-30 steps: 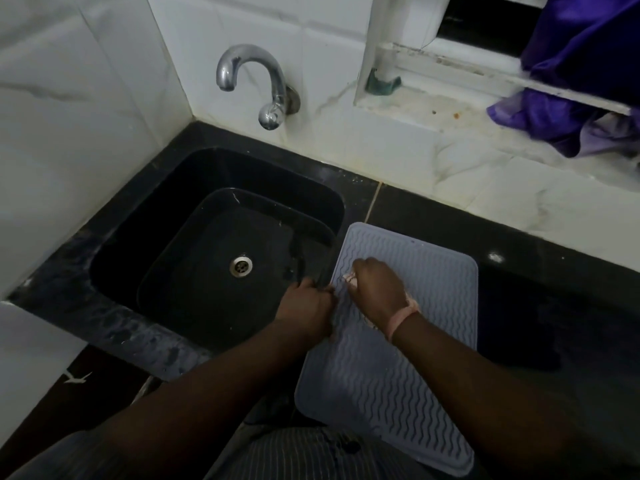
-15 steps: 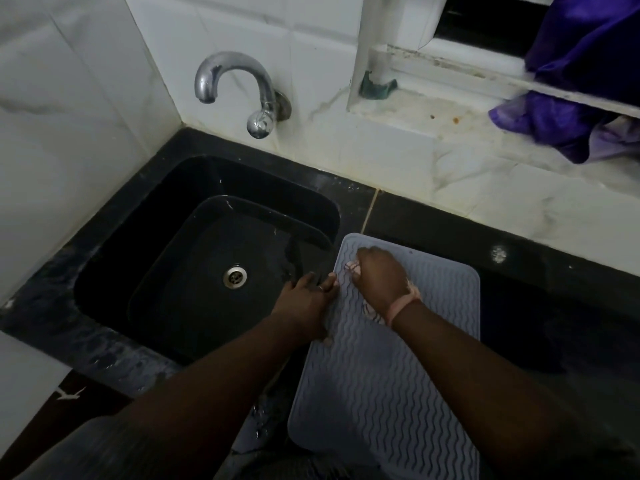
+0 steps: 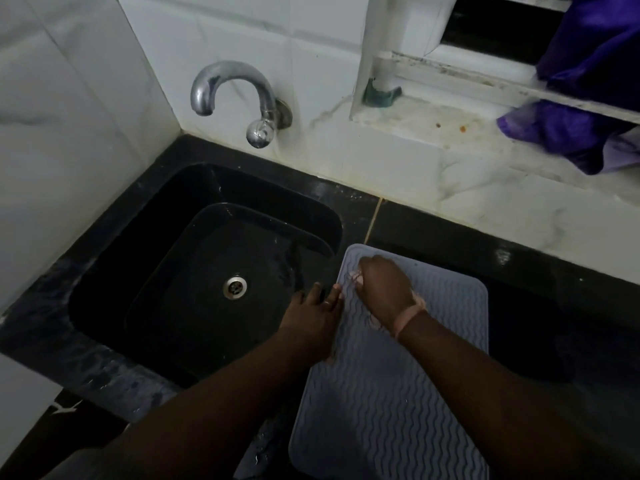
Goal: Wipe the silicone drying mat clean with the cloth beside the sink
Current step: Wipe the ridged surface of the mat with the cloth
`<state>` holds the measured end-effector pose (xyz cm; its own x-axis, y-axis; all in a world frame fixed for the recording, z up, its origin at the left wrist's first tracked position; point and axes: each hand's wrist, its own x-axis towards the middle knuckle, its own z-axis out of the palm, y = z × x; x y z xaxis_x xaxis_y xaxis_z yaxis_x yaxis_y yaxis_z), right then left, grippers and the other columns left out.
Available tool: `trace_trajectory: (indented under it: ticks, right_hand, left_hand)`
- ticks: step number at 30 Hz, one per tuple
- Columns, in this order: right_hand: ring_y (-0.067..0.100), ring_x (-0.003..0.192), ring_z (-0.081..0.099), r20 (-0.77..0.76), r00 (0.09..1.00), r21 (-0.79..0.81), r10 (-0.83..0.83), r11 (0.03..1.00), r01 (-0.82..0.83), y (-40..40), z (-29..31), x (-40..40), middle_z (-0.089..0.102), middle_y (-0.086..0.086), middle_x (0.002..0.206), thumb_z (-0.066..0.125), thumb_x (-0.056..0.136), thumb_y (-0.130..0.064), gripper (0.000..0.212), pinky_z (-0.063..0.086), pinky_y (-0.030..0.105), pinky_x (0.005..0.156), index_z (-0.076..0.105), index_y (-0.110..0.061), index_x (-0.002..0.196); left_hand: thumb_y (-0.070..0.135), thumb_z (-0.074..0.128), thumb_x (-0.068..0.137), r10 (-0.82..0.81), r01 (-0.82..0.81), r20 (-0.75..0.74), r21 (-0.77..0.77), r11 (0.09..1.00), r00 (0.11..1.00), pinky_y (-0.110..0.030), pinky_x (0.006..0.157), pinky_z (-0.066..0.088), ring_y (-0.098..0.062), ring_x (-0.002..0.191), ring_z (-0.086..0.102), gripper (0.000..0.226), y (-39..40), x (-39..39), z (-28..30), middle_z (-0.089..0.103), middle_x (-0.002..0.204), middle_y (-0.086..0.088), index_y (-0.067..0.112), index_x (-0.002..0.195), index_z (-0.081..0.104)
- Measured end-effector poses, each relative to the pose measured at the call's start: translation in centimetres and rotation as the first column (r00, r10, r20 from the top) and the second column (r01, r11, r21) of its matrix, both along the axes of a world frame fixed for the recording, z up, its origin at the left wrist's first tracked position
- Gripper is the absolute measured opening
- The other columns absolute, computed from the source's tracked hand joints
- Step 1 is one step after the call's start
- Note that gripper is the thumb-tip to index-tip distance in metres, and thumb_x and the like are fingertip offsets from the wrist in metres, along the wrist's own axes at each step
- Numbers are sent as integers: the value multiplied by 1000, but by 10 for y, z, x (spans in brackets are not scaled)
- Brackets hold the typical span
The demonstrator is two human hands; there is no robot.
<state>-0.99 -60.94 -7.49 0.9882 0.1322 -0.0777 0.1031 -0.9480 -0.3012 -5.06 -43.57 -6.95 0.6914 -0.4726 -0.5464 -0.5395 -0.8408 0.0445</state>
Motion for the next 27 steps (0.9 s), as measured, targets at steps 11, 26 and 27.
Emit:
trace_trajectory:
  ticks: [11, 26, 27]
  right_hand:
    - [30, 95, 63, -9, 975, 61, -223, 973, 223, -26, 3, 48, 67, 13, 100, 69, 90, -20, 19, 51, 38, 81, 67, -7, 104]
    - [27, 104, 63, -49, 994, -95, 96, 990, -100, -12, 9, -5, 67, 11, 111, 64, 94, -25, 25, 51, 40, 92, 69, -11, 115]
    - [26, 103, 62, -62, 993, -71, 104, 992, -109, -8, 11, -18, 66, 10, 111, 63, 95, -26, 24, 50, 38, 92, 68, -12, 114]
  left_hand:
    - [41, 73, 86, 92, -84, 51, -141, 986, 994, -51, 115, 32, -34, 141, 33, 85, -14, 18, 17, 33, 160, -10, 15, 155, 33]
    - [53, 79, 77, 69, -66, 32, -67, 996, 997, -55, 118, 26, -36, 151, 17, 110, -15, 33, 6, 8, 171, 1, 27, 162, 14]
    - [52, 79, 78, 80, -77, 26, -80, 994, 997, -55, 118, 25, -37, 151, 17, 109, -14, 32, 6, 7, 171, 2, 28, 162, 14]
